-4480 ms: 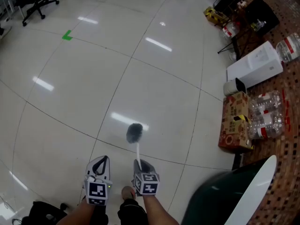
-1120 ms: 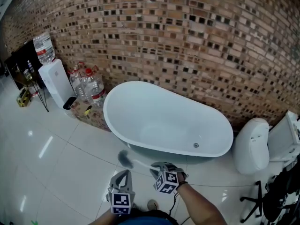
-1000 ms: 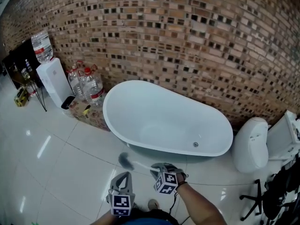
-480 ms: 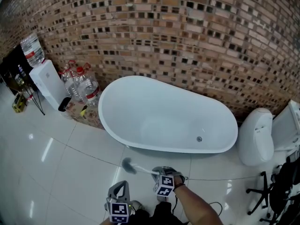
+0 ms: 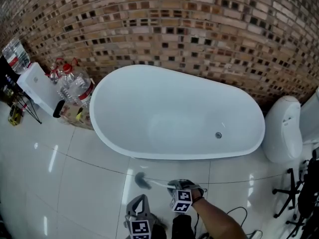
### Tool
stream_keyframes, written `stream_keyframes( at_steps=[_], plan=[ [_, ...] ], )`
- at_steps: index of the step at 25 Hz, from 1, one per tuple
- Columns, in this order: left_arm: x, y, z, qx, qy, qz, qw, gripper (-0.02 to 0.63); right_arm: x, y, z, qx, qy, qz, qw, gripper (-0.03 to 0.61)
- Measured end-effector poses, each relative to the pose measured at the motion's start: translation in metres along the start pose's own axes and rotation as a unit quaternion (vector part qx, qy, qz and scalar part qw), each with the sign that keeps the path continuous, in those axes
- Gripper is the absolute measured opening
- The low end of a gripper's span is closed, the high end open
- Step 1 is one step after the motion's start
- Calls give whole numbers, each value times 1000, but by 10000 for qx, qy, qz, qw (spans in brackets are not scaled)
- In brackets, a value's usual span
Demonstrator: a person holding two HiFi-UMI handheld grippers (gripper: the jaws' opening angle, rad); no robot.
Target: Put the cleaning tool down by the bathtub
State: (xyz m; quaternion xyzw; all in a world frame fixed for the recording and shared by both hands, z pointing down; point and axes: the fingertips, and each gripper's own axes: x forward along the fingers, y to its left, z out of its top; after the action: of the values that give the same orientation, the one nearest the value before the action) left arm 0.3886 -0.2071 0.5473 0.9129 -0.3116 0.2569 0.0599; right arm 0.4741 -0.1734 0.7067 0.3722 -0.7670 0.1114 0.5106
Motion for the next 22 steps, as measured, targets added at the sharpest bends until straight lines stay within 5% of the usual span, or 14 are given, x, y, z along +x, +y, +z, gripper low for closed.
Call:
stream_keyframes(
  at_steps=[6,22],
  plan=[
    [73,0,-44,272,-17,-115,9996,5,70,-5,-42,-133,85,39,9999,80],
    [206,-23,-192,147,62,-124,9998,5,235,-2,-149,-295,160,-7,9994,80]
  ],
)
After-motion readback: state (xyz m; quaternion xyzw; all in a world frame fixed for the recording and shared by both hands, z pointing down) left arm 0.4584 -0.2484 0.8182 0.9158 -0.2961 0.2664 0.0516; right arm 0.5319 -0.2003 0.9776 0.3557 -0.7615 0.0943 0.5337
